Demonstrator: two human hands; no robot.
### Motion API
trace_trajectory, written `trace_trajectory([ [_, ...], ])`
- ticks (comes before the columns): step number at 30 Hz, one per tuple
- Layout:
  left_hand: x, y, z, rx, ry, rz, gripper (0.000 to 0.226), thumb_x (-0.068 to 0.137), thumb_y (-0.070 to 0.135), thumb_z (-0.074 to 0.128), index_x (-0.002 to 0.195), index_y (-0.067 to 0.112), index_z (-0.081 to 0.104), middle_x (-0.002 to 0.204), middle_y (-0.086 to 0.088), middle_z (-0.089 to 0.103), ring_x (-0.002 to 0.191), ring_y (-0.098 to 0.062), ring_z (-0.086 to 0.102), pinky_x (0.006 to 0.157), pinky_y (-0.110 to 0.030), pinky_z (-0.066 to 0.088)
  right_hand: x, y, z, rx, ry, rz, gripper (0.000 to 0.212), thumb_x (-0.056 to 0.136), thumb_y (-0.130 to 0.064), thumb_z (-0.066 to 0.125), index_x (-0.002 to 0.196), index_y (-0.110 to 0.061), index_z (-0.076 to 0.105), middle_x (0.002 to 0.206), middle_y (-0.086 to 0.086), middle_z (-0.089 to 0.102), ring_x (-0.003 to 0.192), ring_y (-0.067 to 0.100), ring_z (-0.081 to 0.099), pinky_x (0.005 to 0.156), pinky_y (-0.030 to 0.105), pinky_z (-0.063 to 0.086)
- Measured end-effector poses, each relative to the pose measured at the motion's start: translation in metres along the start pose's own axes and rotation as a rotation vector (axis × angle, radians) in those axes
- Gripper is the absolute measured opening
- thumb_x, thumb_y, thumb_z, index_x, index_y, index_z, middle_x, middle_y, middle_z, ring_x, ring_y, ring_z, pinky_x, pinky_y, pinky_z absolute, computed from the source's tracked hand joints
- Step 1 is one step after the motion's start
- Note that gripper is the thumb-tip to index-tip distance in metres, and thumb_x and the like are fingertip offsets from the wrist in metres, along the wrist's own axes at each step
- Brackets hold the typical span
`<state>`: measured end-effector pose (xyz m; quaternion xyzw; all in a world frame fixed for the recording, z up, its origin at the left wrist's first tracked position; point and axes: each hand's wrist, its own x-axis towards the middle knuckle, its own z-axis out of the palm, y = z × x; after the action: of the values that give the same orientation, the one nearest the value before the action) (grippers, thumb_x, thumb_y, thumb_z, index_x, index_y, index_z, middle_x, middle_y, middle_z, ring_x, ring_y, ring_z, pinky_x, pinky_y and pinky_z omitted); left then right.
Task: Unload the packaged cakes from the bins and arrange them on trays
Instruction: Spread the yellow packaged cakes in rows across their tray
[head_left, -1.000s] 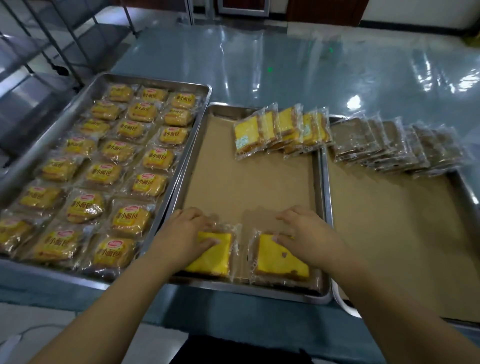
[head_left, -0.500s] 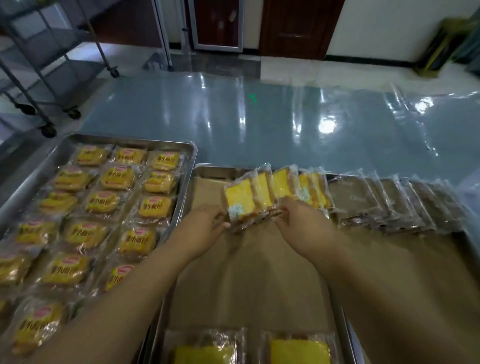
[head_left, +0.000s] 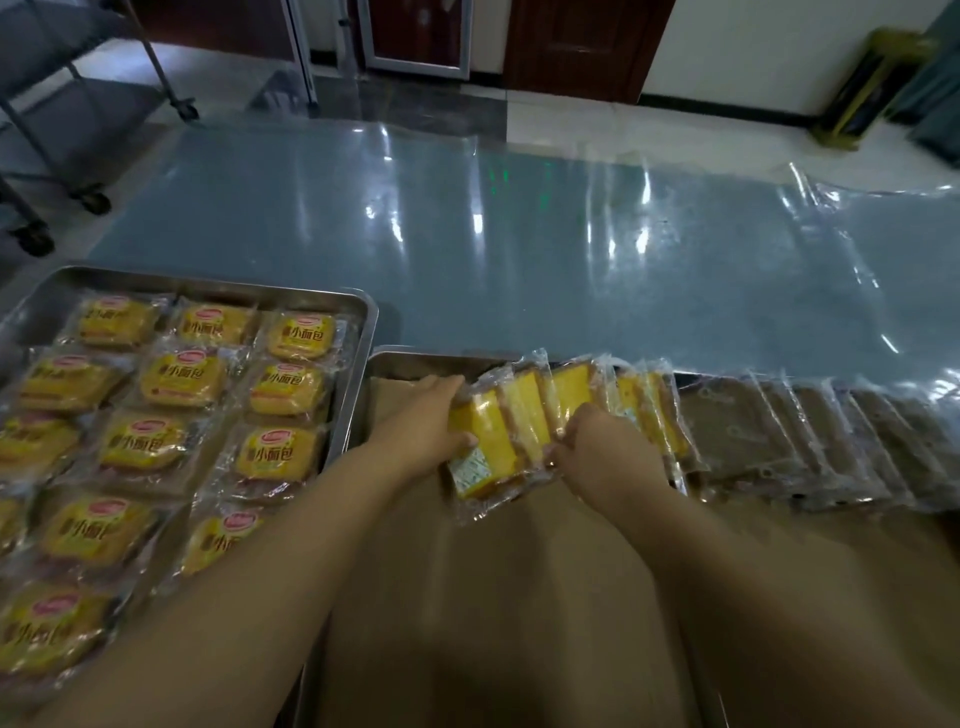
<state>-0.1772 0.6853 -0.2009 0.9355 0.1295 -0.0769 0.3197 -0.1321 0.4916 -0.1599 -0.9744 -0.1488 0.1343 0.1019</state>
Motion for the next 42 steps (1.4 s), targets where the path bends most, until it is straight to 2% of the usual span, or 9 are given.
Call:
trace_trajectory([
  [6, -0.03, -0.004, 0.001, -0.076, -0.09, -0.088, 0.07, 0.069, 0.028, 0.078, 0.132, 0.021, 0.048, 0.131, -0.008, 0.04, 0.121, -0.026, 0.045, 0.103, -0.039, 0.039, -0.008, 0.003, -0.001, 0.201, -0.044, 0.017, 0.02, 0.09, -0.03, 0.06, 0.098, -0.013, 0.052, 0.083, 0.003, 0.058, 0.079, 0.023, 0.056, 0.066, 0.03, 0.045],
  [10, -0.068, -0.003, 0.01, -0.068, 0.018, -0.112, 0.054, 0.064, 0.025, 0.081, 0.112, 0.02, 0.056, 0.115, -0.002, 0.049, 0.109, -0.022, 0.045, 0.094, -0.032, 0.039, -0.022, 0.006, -0.002, 0.407, -0.05, 0.001, 0.015, 0.091, -0.021, 0.057, 0.085, -0.008, 0.058, 0.068, -0.002, 0.052, 0.065, 0.018, 0.052, 0.054, 0.026, 0.038],
  [17, -0.127, -0.003, 0.02, -0.359, 0.185, -0.197, 0.041, 0.069, 0.02, 0.074, 0.098, 0.036, 0.05, 0.096, 0.009, 0.059, 0.103, -0.021, 0.056, 0.09, -0.041, 0.048, -0.061, 0.023, -0.009, 0.547, 0.031, -0.015, 0.005, 0.092, -0.022, 0.057, 0.094, -0.02, 0.062, 0.073, -0.016, 0.05, 0.067, 0.002, 0.048, 0.052, 0.02, 0.032],
  [24, -0.156, 0.016, 0.012, -0.488, 0.295, -0.08, 0.026, 0.077, 0.004, 0.068, 0.084, 0.028, 0.058, 0.079, 0.012, 0.06, 0.069, 0.005, 0.055, 0.065, -0.014, 0.045, -0.103, 0.049, -0.01, 0.606, 0.162, -0.005, 0.005, 0.09, -0.018, 0.059, 0.089, -0.021, 0.064, 0.076, -0.015, 0.055, 0.07, 0.001, 0.05, 0.056, 0.021, 0.035],
  [29, -0.181, 0.024, 0.003, -0.265, 0.337, 0.036, 0.022, 0.08, 0.014, 0.069, 0.079, 0.03, 0.053, 0.083, 0.011, 0.062, 0.078, -0.001, 0.056, 0.064, -0.023, 0.043, -0.126, 0.066, -0.009, 0.571, 0.272, -0.031, 0.012, 0.086, -0.012, 0.063, 0.088, -0.021, 0.07, 0.079, -0.009, 0.061, 0.07, 0.006, 0.055, 0.059, 0.022, 0.038],
  [32, -0.193, 0.018, 0.004, -0.081, 0.239, 0.087, 0.019, 0.079, 0.001, 0.064, 0.083, 0.019, 0.06, 0.092, 0.003, 0.066, 0.082, -0.013, 0.057, 0.067, -0.024, 0.04, -0.133, 0.079, -0.004, 0.418, 0.269, -0.1, 0.011, 0.085, -0.011, 0.064, 0.091, -0.014, 0.073, 0.083, -0.001, 0.063, 0.075, 0.015, 0.054, 0.06, 0.025, 0.037],
  [35, -0.203, 0.007, 0.008, 0.096, 0.136, 0.166, 0.021, 0.076, -0.009, 0.058, 0.086, 0.007, 0.068, 0.096, -0.01, 0.068, 0.086, -0.022, 0.059, 0.068, -0.018, 0.036, -0.144, 0.095, 0.006, 0.344, 0.143, -0.166, 0.013, 0.085, -0.009, 0.064, 0.093, -0.013, 0.072, 0.094, 0.001, 0.063, 0.084, 0.016, 0.055, 0.066, 0.022, 0.041],
  [39, -0.207, -0.009, 0.013, 0.214, 0.027, 0.027, 0.031, 0.088, 0.001, 0.051, 0.112, 0.014, 0.066, 0.12, -0.003, 0.06, 0.109, -0.017, 0.053, 0.082, -0.019, 0.034, -0.158, 0.109, 0.017, 0.177, -0.014, -0.333, 0.018, 0.073, 0.001, 0.066, 0.084, -0.011, 0.073, 0.096, 0.009, 0.066, 0.09, 0.027, 0.061, 0.08, 0.04, 0.051],
  [42, -0.209, -0.012, 0.016, 0.263, -0.015, 0.025, 0.05, 0.08, -0.008, 0.053, 0.122, 0.017, 0.06, 0.135, -0.002, 0.05, 0.123, -0.017, 0.046, 0.098, -0.02, 0.031, -0.166, 0.104, 0.012, -0.035, -0.231, -0.331, 0.028, 0.061, -0.019, 0.055, 0.085, -0.02, 0.072, 0.09, -0.005, 0.059, 0.093, 0.019, 0.058, 0.078, 0.032, 0.051],
])
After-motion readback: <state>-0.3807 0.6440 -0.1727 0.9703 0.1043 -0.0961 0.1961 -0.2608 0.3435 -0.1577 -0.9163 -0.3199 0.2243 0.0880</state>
